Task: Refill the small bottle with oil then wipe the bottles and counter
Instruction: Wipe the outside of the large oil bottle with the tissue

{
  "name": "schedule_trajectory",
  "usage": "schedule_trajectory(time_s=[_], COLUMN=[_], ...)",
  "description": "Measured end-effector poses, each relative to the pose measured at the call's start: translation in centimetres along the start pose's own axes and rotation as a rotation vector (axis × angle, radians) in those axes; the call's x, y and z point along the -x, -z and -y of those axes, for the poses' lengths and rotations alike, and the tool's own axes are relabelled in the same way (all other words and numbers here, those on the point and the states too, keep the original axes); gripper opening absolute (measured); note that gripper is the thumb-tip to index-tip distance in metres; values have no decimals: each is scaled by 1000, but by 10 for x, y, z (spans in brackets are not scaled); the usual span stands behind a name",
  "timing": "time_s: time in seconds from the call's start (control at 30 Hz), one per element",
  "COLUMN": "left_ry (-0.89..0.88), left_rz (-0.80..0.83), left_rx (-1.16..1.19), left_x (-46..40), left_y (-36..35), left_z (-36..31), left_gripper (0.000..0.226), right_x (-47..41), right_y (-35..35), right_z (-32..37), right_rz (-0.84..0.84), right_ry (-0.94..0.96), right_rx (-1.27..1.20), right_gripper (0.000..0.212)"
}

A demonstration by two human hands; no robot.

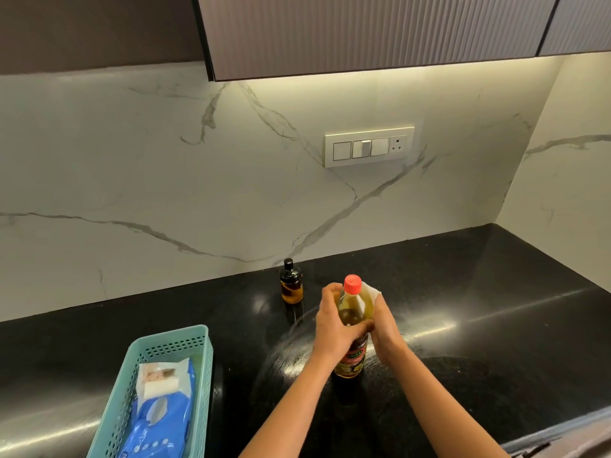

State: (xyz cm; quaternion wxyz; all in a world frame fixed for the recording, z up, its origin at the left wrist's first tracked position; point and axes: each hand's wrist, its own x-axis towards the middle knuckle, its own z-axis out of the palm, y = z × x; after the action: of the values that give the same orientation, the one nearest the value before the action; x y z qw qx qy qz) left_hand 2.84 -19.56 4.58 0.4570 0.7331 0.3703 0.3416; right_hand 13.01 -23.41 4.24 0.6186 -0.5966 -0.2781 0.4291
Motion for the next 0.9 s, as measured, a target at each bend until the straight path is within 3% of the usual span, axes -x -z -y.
schedule_trajectory(time_s=[0.07, 0.23, 0.4, 0.5, 0.6, 0.73, 0.9], left_ry=[-2, 45, 66, 94, 75, 63, 71], left_rz=[57, 478, 656, 645, 574, 421, 172], left_rx=[12, 27, -72, -47, -41, 9, 31], left_x=[-4, -28, -46, -46, -42, -36, -36], left_y=[4, 39, 50, 48, 44, 34, 10], left_z=[-1, 1, -16, -17, -16, -12, -10], left_gripper=[72, 77, 92, 99, 77, 62, 67], right_x=[-7, -5, -22, -36, -37, -18, -15], right_y=[9, 29, 27, 21, 20, 37, 39], right_z=[-2, -27, 0, 1, -24, -72, -78], right_rz=[65, 264, 327, 373, 342, 284, 149], right_ry=[-37, -129, -99, -128, -174, -229, -91], right_rx=[41, 230, 57, 97, 221, 183, 124], right_gripper=[39, 37, 41, 37, 29, 40, 43])
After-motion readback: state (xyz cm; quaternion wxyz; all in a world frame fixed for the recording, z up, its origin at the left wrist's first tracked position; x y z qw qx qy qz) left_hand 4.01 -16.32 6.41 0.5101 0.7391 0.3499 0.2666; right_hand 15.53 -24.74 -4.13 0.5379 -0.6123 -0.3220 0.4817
